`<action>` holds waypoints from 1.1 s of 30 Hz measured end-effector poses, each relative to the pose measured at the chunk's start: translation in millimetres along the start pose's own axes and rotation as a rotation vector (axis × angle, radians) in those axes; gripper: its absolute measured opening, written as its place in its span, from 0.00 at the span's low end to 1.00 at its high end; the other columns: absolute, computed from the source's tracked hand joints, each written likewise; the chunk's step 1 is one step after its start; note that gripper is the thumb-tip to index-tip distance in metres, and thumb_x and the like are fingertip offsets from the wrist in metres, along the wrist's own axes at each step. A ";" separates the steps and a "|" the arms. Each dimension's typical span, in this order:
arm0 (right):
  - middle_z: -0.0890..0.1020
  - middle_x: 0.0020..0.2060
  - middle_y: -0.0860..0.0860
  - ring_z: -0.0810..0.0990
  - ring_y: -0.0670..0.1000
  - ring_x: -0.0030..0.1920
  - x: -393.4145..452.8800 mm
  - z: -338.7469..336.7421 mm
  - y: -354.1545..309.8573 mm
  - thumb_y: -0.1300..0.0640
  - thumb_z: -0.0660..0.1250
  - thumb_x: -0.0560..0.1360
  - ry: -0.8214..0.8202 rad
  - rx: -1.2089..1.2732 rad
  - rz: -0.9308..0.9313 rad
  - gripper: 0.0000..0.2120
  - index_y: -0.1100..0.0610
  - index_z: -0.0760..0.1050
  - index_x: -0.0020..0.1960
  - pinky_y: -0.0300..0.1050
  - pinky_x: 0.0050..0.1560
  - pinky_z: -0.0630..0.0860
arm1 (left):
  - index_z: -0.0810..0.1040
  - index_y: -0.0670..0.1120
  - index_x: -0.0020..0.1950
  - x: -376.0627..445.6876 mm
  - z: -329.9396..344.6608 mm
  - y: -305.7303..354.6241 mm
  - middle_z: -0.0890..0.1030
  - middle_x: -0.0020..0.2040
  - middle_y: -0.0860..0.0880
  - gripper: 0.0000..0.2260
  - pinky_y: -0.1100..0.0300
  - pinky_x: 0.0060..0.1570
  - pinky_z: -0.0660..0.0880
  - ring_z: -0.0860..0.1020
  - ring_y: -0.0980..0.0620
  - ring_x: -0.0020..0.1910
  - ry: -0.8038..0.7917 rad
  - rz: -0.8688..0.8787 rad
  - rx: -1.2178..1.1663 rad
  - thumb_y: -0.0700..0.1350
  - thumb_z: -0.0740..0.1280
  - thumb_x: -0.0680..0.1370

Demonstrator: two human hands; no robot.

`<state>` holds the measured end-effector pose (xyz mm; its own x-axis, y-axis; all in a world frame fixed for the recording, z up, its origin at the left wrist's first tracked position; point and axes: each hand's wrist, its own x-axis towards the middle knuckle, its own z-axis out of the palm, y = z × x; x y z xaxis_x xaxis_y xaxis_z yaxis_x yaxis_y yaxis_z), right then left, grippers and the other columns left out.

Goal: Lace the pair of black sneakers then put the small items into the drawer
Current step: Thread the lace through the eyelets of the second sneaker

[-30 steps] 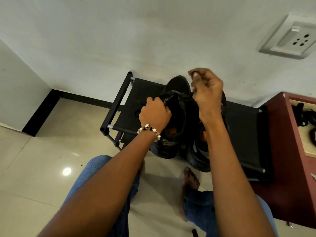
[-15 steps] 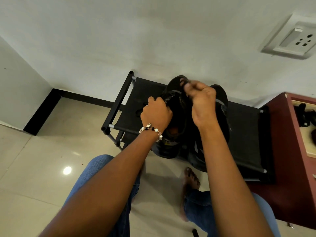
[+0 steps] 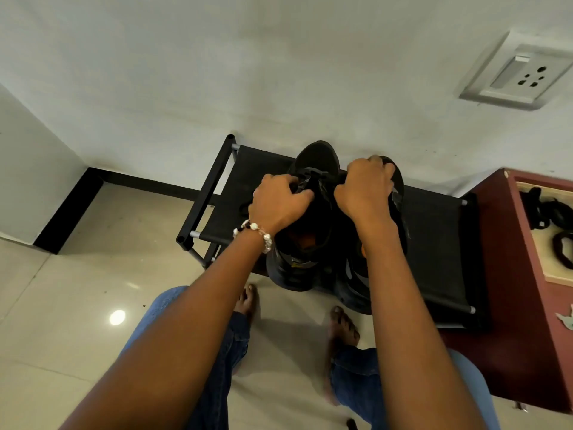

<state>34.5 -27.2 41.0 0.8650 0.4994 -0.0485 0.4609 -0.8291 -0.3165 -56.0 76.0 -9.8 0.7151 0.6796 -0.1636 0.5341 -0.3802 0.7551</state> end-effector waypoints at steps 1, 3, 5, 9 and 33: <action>0.75 0.60 0.61 0.72 0.61 0.62 1.9 -3.0 0.0 0.64 0.65 0.76 0.001 0.076 -0.034 0.07 0.62 0.78 0.53 0.51 0.58 0.72 | 0.80 0.48 0.61 1.4 -5.4 3.8 0.80 0.52 0.51 0.17 0.57 0.49 0.79 0.80 0.52 0.47 0.009 0.040 -0.098 0.52 0.67 0.74; 0.80 0.55 0.57 0.79 0.57 0.55 1.6 -8.7 -1.4 0.60 0.69 0.76 -0.117 0.260 -0.051 0.10 0.60 0.79 0.56 0.47 0.55 0.76 | 0.81 0.46 0.59 6.6 -14.2 12.4 0.82 0.49 0.52 0.11 0.66 0.46 0.78 0.81 0.55 0.44 0.102 0.149 -0.179 0.43 0.66 0.77; 0.80 0.53 0.57 0.80 0.57 0.52 -4.5 -4.2 -4.7 0.53 0.74 0.73 -0.277 0.232 -0.038 0.17 0.59 0.76 0.58 0.49 0.52 0.77 | 0.83 0.46 0.57 16.5 -17.1 16.9 0.84 0.51 0.50 0.09 0.71 0.48 0.75 0.80 0.58 0.46 0.138 0.230 -0.164 0.42 0.67 0.78; 0.76 0.54 0.62 0.77 0.66 0.53 -22.0 23.9 -6.2 0.57 0.66 0.78 -0.250 0.018 -0.042 0.12 0.63 0.71 0.57 0.52 0.44 0.71 | 0.84 0.49 0.56 39.5 -3.8 14.1 0.83 0.53 0.50 0.09 0.62 0.58 0.73 0.79 0.55 0.54 -0.058 0.252 0.076 0.45 0.70 0.76; 0.79 0.53 0.63 0.80 0.64 0.53 -32.7 47.2 -6.9 0.62 0.61 0.79 -0.005 0.059 0.049 0.12 0.66 0.69 0.61 0.47 0.40 0.69 | 0.78 0.45 0.54 52.5 29.5 7.3 0.77 0.50 0.46 0.09 0.58 0.40 0.64 0.76 0.46 0.49 0.163 0.296 0.354 0.47 0.62 0.78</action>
<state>-6.3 -25.9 0.0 0.8852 0.4598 -0.0703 0.4051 -0.8364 -0.3692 -1.3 90.4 -31.6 0.7943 0.5890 0.1486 0.4594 -0.7425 0.4874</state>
